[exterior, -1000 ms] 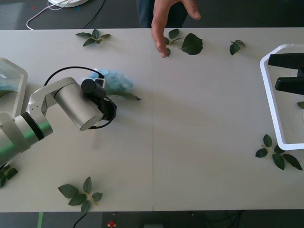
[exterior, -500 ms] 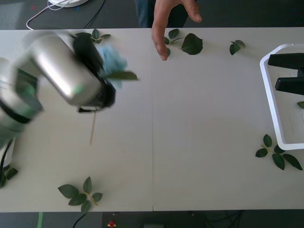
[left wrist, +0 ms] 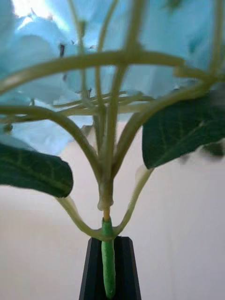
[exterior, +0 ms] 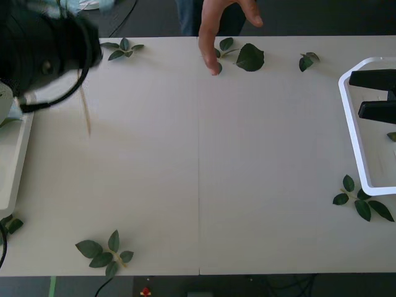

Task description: Place the red flowers into the right box and the blue flowers into the left box. If a person shows an open palm, hand one flower to the person first, then continue sorting.

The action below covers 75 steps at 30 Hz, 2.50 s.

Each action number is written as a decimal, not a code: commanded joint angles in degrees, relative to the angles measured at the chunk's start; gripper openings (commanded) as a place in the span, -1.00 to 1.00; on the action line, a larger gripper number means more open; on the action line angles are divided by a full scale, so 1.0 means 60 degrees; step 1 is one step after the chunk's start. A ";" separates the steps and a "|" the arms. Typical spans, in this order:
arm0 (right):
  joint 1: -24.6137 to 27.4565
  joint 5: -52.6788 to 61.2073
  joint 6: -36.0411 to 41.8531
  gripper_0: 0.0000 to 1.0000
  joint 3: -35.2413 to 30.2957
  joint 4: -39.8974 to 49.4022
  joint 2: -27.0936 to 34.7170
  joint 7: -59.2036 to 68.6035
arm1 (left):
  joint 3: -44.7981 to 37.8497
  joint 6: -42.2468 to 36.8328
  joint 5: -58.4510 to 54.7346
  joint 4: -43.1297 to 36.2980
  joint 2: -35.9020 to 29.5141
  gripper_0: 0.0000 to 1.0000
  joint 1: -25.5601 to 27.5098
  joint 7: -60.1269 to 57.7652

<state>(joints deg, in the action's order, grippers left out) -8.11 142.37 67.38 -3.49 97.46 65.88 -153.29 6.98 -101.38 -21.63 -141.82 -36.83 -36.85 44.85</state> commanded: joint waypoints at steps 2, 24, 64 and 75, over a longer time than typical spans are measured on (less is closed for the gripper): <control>0.0092 -0.0027 0.0049 1.00 -0.0166 0.0149 0.0475 -0.0285 | -0.0182 0.3596 0.0412 0.0960 0.0264 -1.00 -0.0055 0.0596; 0.0092 -0.0027 0.0049 1.00 -0.0166 0.0149 0.0475 -0.0285 | 0.0375 1.1960 0.1774 0.8578 0.1114 -1.00 -0.2238 0.3409; 0.0092 -0.0027 0.0049 1.00 -0.0166 0.0149 0.0475 -0.0285 | 0.0551 1.4655 0.2169 1.1580 0.1275 1.00 -0.3629 0.3717; 0.0092 -0.0027 0.0049 1.00 -0.0166 0.0149 0.0475 -0.0285 | 0.0551 1.4655 0.2169 1.1580 0.1275 1.00 -0.3629 0.3717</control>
<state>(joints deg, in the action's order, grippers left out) -8.06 142.31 67.39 -3.50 97.46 65.89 -153.29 9.51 -14.39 -9.03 -71.73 -29.81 -55.05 64.79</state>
